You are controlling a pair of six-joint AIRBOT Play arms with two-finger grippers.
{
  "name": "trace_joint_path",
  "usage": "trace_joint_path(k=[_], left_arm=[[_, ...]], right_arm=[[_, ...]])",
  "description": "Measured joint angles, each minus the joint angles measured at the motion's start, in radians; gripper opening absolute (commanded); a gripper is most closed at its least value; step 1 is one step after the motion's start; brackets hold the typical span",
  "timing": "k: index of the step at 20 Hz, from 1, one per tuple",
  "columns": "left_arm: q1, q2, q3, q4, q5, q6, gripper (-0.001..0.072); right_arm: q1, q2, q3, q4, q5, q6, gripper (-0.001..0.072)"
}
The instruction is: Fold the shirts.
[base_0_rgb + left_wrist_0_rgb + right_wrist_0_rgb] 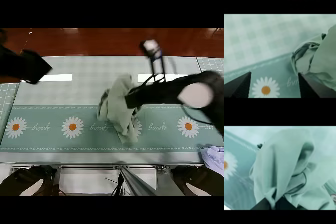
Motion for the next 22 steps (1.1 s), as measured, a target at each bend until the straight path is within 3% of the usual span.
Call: trace_joint_path(k=[1,4,5,10,15,18,22], left_arm=[[0.000,0.000,-0.064,-0.007,0.012,-0.004,0.0718],[0.000,0.000,-0.269,-0.069,0.100,-0.011,0.0718],[0.000,-0.001,-0.335,-0.097,0.137,-0.012,0.0718],[0.000,-0.005,-0.599,-0.237,0.255,-0.005,0.0718],[0.000,-0.014,-0.779,-0.369,0.370,0.055,0.0716],[0.000,-0.061,-0.839,-0.451,0.453,0.095,0.0716],[0.000,-0.203,-0.868,-0.676,0.531,0.241,0.0717]], right_arm=[[0.011,-0.028,-0.035,-0.005,-0.023,0.024,0.0040],[0.030,-0.092,-0.096,-0.010,-0.098,0.072,0.0407],[0.032,-0.098,-0.100,-0.008,-0.123,0.074,0.0430],[0.000,-0.030,-0.030,-0.125,-0.095,0.042,0.0430],[-0.217,0.092,0.015,-0.298,0.044,0.014,0.0437],[-0.400,0.115,-0.004,-0.263,0.117,-0.041,0.0437],[-0.581,0.126,-0.073,-0.109,0.150,-0.120,0.0438]])
